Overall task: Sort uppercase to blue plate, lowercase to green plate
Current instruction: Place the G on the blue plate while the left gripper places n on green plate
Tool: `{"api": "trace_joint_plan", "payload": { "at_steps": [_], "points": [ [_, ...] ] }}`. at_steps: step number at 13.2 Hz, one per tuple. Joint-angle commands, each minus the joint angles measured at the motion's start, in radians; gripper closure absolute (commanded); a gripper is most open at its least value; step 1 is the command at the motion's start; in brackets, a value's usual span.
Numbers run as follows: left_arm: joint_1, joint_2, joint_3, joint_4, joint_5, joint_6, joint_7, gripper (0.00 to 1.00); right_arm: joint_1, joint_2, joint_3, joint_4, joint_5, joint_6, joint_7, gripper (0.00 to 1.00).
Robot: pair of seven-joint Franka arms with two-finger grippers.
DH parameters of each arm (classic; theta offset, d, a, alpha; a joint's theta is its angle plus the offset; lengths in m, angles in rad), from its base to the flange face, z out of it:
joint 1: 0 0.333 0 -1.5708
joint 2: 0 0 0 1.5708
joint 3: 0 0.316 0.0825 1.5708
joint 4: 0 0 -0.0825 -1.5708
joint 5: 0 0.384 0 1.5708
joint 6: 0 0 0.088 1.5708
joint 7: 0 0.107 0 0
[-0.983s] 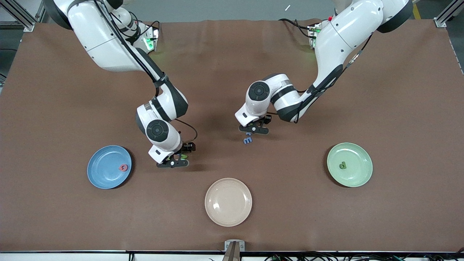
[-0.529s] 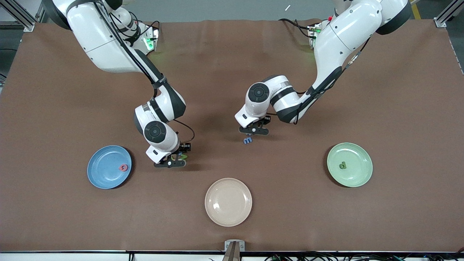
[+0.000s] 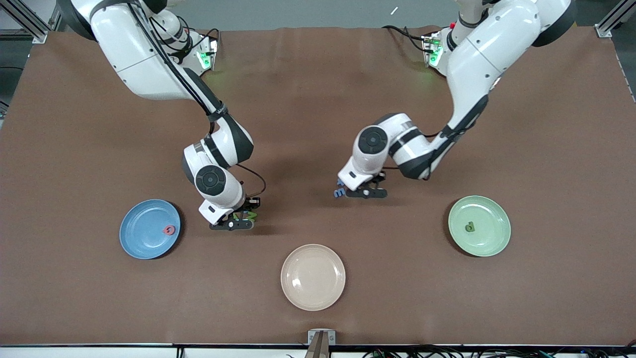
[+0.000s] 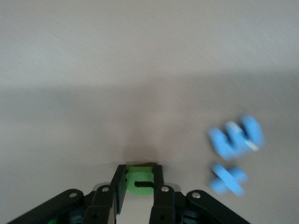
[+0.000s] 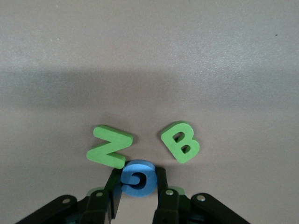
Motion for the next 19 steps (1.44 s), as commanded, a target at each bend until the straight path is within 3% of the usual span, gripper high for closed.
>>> {"api": "trace_joint_plan", "payload": {
  "at_steps": [1,6,10,12,13,14,15,16,17,19],
  "points": [
    [0.107,-0.073,-0.006,-0.017,0.022,-0.038,0.088,0.99,-0.032,-0.048,0.006,-0.004,-0.005,-0.006,-0.005,0.90],
    [0.327,-0.111,-0.009,0.012,0.012,-0.043,0.338,0.99,-0.156,-0.065,0.006,0.164,-0.007,-0.251,-0.289,0.90],
    [0.422,-0.075,0.019,0.075,0.021,-0.046,0.497,0.97,-0.328,-0.077,0.006,0.172,-0.007,-0.275,-0.700,0.87],
    [0.450,-0.053,0.034,0.080,0.021,-0.045,0.570,0.83,-0.385,-0.074,0.003,0.169,-0.010,-0.273,-0.848,0.83],
    [0.451,-0.053,0.046,0.081,0.022,-0.046,0.587,0.59,-0.408,-0.072,0.004,0.166,-0.011,-0.273,-0.902,0.79],
    [0.462,-0.056,0.053,0.081,0.021,-0.045,0.596,0.06,-0.422,-0.068,0.003,0.165,-0.016,-0.270,-0.927,0.68],
    [0.476,-0.064,0.051,0.080,0.022,-0.045,0.611,0.00,-0.430,-0.063,0.003,0.162,-0.027,-0.269,-0.930,0.45],
    [0.482,-0.073,0.047,0.078,0.016,-0.046,0.632,0.00,-0.434,-0.060,0.003,0.161,-0.028,-0.267,-0.930,0.14],
    [0.481,-0.087,0.045,0.073,0.012,-0.046,0.637,0.00,-0.433,-0.060,0.003,0.160,-0.028,-0.267,-0.930,0.00],
    [0.481,-0.113,-0.004,0.078,0.008,-0.083,0.624,0.00,-0.425,-0.062,0.003,0.152,-0.027,-0.269,-0.928,0.00]
  ]
}}
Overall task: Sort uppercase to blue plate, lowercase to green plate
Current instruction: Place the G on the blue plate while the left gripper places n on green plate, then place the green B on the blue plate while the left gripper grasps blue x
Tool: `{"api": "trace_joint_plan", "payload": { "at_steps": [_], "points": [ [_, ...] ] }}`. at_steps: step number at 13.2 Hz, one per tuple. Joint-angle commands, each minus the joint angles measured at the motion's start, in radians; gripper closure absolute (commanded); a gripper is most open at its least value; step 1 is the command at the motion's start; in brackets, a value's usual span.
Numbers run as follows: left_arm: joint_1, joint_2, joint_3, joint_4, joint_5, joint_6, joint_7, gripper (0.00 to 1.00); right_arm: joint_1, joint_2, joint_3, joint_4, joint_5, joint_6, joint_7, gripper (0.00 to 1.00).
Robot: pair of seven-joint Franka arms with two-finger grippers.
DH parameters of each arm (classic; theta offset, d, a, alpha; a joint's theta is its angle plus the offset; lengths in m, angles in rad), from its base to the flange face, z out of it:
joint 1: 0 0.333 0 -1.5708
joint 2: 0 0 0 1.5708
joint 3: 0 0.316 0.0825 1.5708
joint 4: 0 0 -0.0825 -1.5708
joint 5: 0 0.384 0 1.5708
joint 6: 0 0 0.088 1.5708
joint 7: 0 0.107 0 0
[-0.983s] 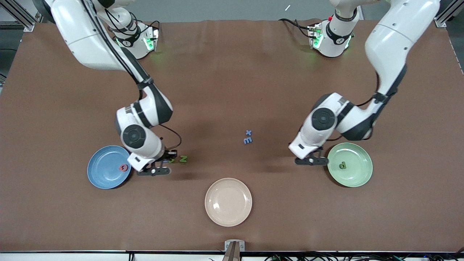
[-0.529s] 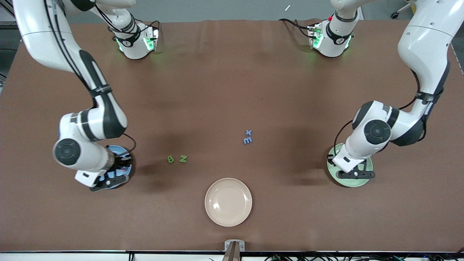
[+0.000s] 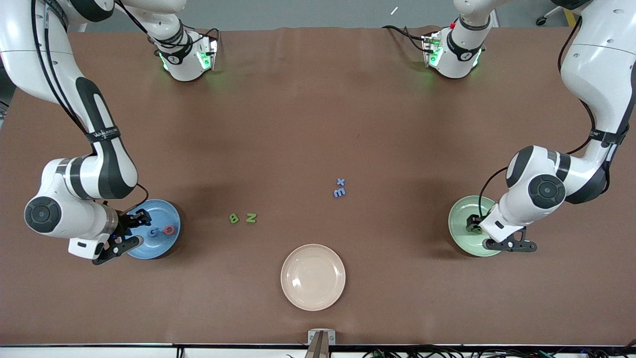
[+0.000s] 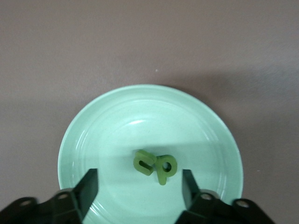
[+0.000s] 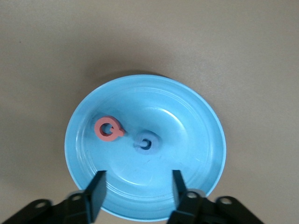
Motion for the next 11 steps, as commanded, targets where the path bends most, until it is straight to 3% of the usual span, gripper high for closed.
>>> {"api": "trace_joint_plan", "payload": {
  "at_steps": [1,5,8,11],
  "points": [
    [-0.001,-0.058,-0.085,0.001,-0.007,-0.072,-0.009,0.00,0.004,-0.011,0.017,-0.023,-0.019,-0.003,0.003,0.00],
    [-0.024,-0.065,-0.194,0.001,-0.012,-0.093,-0.165,0.00,0.118,-0.016,0.024,-0.017,-0.005,-0.003,0.254,0.00],
    [-0.143,-0.049,-0.199,-0.001,-0.010,-0.093,-0.303,0.02,0.217,-0.013,0.024,-0.017,0.008,0.006,0.436,0.00],
    [-0.252,-0.013,-0.197,0.004,0.005,-0.087,-0.442,0.03,0.283,0.016,0.024,-0.018,0.008,0.041,0.439,0.00]
  ]
}}
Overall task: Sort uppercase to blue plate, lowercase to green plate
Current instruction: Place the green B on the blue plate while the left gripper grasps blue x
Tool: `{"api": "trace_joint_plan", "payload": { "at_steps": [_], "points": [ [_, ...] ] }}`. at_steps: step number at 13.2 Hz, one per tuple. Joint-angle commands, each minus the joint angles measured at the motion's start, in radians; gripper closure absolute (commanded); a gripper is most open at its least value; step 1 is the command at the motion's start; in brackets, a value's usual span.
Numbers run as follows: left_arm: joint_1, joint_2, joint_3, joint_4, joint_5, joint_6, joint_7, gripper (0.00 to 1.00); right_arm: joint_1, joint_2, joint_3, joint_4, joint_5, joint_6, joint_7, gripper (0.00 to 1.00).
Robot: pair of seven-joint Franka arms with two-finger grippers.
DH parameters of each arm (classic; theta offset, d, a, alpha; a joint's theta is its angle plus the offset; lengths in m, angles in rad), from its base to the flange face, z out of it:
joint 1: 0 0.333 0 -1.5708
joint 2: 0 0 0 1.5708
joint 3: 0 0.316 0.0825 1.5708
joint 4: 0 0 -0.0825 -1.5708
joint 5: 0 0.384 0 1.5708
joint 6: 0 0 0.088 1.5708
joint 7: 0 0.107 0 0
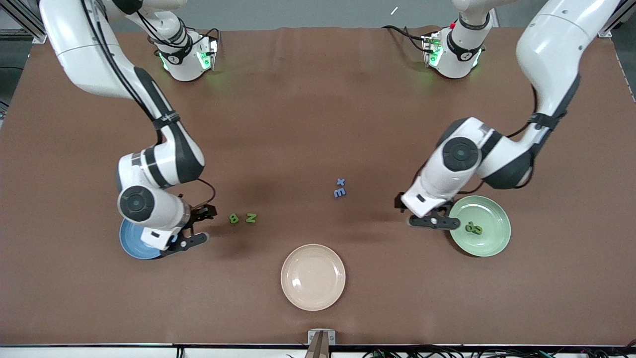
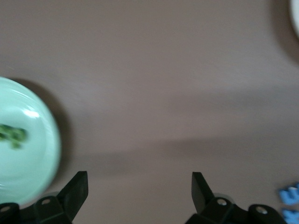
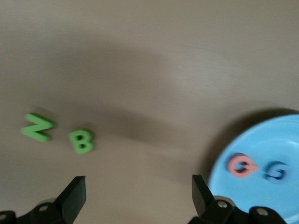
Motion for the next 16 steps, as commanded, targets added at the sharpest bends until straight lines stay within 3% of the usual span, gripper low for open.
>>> {"api": "trace_joint_plan", "payload": {
  "at_steps": [1,6,9,12,14,16],
  "points": [
    [-0.088,0.030,0.005,0.010,0.010,0.002,-0.100,0.03,0.037,0.024,-0.004,-0.019,0.008,0.063,0.013,0.00],
    [-0.243,0.121,0.010,0.045,0.005,0.009,-0.269,0.11,0.090,0.090,-0.005,-0.033,0.017,0.161,0.089,0.03],
    [-0.335,0.161,0.079,0.055,0.005,0.046,-0.311,0.17,0.090,0.090,-0.005,-0.102,0.017,0.246,0.089,0.16],
    [-0.438,0.175,0.171,0.055,-0.007,0.135,-0.372,0.17,0.083,0.089,-0.005,-0.108,0.015,0.235,0.079,0.32],
    [-0.472,0.184,0.197,0.059,-0.003,0.146,-0.386,0.18,0.080,0.089,-0.005,-0.111,0.015,0.235,0.078,0.45],
    [-0.474,0.193,0.197,0.059,0.005,0.146,-0.386,0.27,0.078,0.086,-0.005,-0.111,0.015,0.233,0.076,0.47]
  ]
}}
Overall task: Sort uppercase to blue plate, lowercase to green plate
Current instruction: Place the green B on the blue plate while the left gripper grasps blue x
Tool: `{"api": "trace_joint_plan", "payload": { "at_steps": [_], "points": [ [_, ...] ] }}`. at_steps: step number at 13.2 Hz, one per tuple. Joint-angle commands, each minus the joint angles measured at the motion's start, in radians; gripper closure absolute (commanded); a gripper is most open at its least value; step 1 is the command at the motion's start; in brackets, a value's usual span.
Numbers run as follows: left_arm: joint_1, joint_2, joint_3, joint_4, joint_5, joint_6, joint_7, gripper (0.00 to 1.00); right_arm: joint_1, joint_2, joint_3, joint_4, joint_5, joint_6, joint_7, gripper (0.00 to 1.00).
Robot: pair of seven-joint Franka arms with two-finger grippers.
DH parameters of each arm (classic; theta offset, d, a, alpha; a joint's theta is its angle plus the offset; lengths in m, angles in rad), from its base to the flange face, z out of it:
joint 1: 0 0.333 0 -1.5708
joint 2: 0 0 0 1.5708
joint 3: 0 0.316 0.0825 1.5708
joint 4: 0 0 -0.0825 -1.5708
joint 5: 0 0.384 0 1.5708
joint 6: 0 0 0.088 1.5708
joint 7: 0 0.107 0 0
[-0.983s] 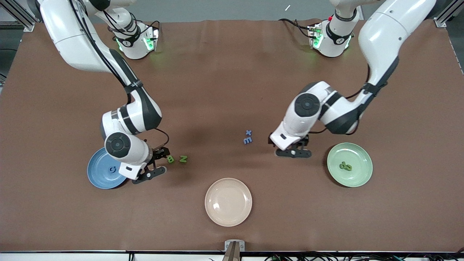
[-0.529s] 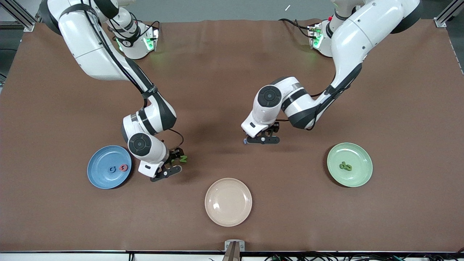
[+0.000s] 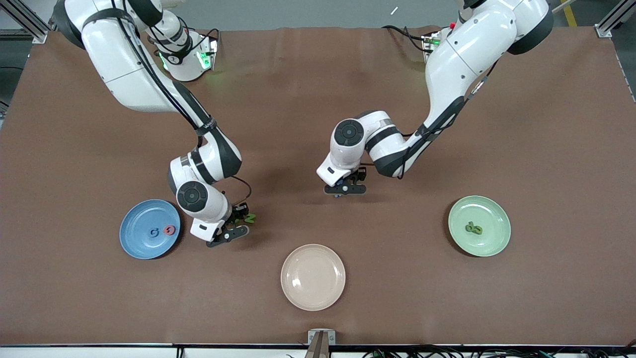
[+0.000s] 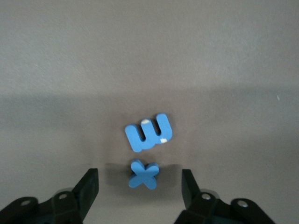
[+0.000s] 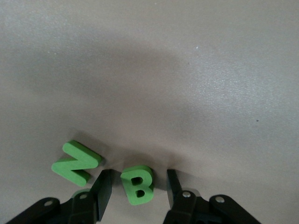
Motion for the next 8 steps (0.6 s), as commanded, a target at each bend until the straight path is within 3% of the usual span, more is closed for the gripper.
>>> {"api": "trace_joint_plan", "payload": {
  "at_steps": [1,3,5,6,8],
  "points": [
    [-0.007,0.011,0.009,0.022,0.008,0.003,-0.006,0.31,-0.012,-0.021,0.002,-0.038,0.009,0.006,-0.004,0.49],
    [-0.009,0.012,0.011,0.022,0.006,0.003,-0.002,0.34,-0.016,-0.024,0.002,-0.036,0.009,0.006,-0.004,0.64],
    [-0.010,0.016,0.011,0.022,0.006,0.003,0.005,0.37,-0.019,-0.027,0.001,-0.035,0.009,0.004,-0.003,0.88],
    [-0.009,0.022,0.011,0.022,0.006,0.003,0.000,0.38,-0.024,-0.028,0.001,-0.033,0.009,0.004,-0.001,0.95],
    [-0.012,0.028,0.011,0.022,0.006,0.003,-0.006,0.40,-0.033,-0.039,-0.001,-0.024,0.008,0.001,-0.007,0.96]
  ]
}}
